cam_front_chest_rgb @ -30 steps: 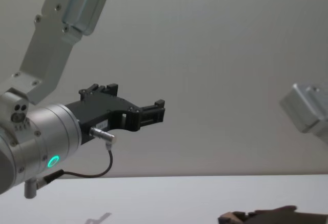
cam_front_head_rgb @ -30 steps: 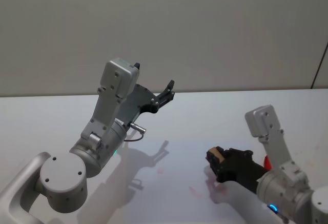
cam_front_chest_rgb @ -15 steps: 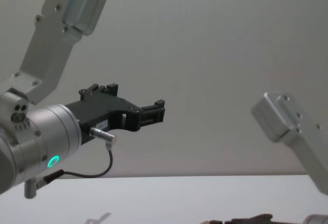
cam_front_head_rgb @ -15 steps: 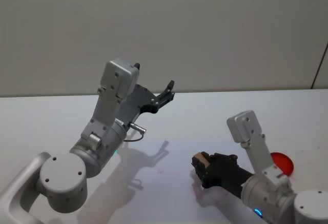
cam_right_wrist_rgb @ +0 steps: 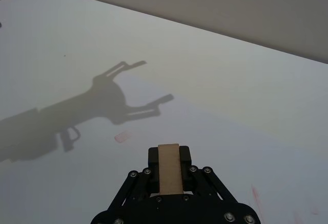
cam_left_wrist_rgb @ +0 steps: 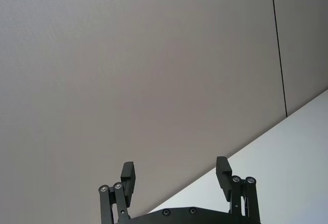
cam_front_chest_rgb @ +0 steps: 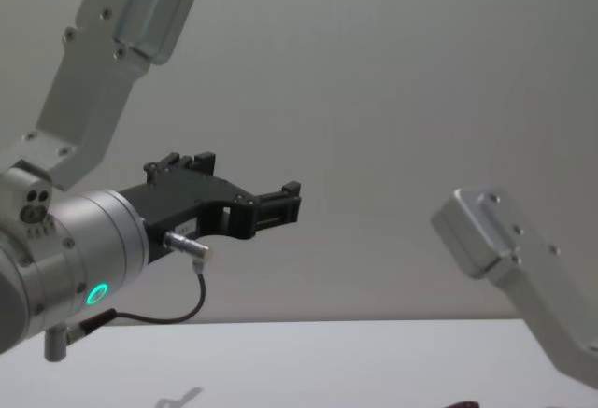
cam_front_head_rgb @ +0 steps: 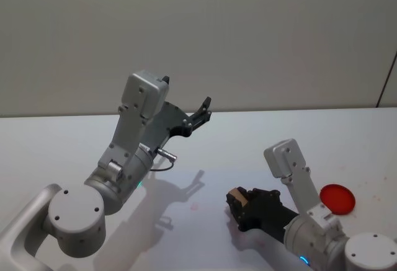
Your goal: Use the one hand to pick up the stamp and affix it onto the A4 paper.
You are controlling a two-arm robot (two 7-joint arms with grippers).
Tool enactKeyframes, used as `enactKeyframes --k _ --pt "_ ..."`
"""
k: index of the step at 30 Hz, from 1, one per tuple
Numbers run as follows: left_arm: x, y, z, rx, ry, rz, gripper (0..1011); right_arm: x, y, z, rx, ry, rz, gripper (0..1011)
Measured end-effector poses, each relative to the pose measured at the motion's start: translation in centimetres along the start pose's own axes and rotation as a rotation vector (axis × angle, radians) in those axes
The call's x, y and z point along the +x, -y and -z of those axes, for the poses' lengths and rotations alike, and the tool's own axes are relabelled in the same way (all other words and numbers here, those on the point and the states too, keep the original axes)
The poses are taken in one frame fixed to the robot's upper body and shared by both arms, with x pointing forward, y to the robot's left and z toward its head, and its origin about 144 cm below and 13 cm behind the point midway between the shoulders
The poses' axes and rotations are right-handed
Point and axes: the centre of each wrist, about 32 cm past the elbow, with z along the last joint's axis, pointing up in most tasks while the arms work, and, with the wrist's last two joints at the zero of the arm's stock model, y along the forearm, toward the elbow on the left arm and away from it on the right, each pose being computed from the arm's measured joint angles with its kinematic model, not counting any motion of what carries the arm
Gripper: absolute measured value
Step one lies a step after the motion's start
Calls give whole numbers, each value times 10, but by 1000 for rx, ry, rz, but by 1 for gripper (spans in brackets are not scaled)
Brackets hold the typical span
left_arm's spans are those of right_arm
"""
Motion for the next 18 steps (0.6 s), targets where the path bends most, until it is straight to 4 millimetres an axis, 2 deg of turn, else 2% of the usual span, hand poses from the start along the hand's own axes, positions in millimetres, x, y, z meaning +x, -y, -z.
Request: enactKeyframes --k 18 --pt "0 0 0 0 0 0 1001 0 -9 13 26 32 -26 216"
